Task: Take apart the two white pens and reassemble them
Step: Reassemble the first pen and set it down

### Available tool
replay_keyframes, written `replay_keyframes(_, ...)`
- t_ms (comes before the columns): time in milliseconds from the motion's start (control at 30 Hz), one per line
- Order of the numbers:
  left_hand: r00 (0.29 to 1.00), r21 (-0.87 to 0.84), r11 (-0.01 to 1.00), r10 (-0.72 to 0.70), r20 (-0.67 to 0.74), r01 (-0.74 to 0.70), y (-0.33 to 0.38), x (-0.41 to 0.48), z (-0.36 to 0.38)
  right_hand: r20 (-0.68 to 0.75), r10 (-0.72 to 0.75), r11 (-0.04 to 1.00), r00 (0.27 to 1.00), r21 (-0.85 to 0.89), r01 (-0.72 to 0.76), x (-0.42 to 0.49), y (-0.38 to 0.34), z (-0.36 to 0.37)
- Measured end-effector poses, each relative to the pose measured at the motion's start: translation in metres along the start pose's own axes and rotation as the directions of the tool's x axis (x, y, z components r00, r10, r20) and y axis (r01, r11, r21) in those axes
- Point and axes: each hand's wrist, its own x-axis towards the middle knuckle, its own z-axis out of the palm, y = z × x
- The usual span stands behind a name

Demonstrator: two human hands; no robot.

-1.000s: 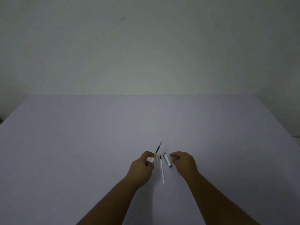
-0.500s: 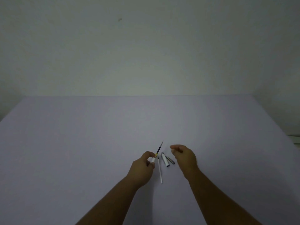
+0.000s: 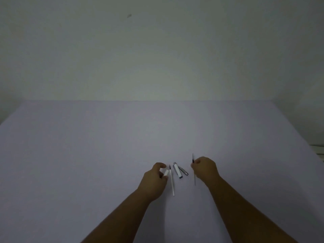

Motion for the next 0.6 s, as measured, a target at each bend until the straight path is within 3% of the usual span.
replay_keyframes(100,1.000,-0.009,1.000,-0.012,-0.007,0.012,-0.003,0.001,0.000,0.022,0.011,0.997,1.000,-0.071,-0.009,-0.005,0.012,0.009)
replay_keyframes(600,0.995,0.026,0.997,-0.065,-0.081,0.068,-0.009,0.005,-0.010,-0.149,0.020,0.998,0.989,0.061,-0.011,-0.008,0.011,0.021)
